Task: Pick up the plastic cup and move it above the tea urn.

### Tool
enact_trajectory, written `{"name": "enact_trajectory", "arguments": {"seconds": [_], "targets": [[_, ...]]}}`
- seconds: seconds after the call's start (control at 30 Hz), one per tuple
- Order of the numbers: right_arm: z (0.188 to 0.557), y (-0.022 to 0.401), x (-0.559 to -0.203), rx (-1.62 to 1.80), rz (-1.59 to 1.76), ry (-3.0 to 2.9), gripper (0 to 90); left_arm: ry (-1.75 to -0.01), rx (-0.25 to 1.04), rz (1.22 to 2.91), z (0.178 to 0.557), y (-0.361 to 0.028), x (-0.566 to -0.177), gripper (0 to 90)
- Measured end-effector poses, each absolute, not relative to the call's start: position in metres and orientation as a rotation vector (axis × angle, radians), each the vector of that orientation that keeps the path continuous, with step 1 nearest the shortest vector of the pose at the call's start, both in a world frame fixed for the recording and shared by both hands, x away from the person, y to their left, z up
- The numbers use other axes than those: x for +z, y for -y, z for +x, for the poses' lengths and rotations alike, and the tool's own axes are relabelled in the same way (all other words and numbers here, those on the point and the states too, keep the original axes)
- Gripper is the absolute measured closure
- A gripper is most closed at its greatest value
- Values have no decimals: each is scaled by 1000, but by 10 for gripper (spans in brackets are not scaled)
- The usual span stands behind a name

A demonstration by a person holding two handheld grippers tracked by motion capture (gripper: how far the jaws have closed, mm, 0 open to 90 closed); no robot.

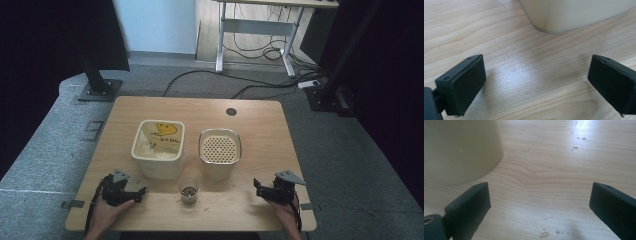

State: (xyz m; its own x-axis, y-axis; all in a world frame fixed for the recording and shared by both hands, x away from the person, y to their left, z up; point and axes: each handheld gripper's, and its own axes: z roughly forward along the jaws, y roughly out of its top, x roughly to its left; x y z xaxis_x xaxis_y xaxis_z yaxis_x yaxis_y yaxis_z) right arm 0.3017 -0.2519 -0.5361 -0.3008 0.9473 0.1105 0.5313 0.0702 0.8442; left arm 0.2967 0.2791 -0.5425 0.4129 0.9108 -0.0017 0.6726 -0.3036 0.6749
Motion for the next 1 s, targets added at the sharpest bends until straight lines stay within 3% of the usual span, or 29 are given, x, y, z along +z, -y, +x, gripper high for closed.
{"name": "enact_trajectory", "arguments": {"seconds": [0.27,0.5,1.0], "targets": [[293,234,-528,1202,1359,-1919,69,-1275,519,2077,291,-281,-537,54],[273,186,-516,1414,1148,-2022,128,-1258,498,2084,288,-278,-535,81],[264,86,-523,1500,869,-2306,127,-1276,495,2092,285,-278,-536,101]]}}
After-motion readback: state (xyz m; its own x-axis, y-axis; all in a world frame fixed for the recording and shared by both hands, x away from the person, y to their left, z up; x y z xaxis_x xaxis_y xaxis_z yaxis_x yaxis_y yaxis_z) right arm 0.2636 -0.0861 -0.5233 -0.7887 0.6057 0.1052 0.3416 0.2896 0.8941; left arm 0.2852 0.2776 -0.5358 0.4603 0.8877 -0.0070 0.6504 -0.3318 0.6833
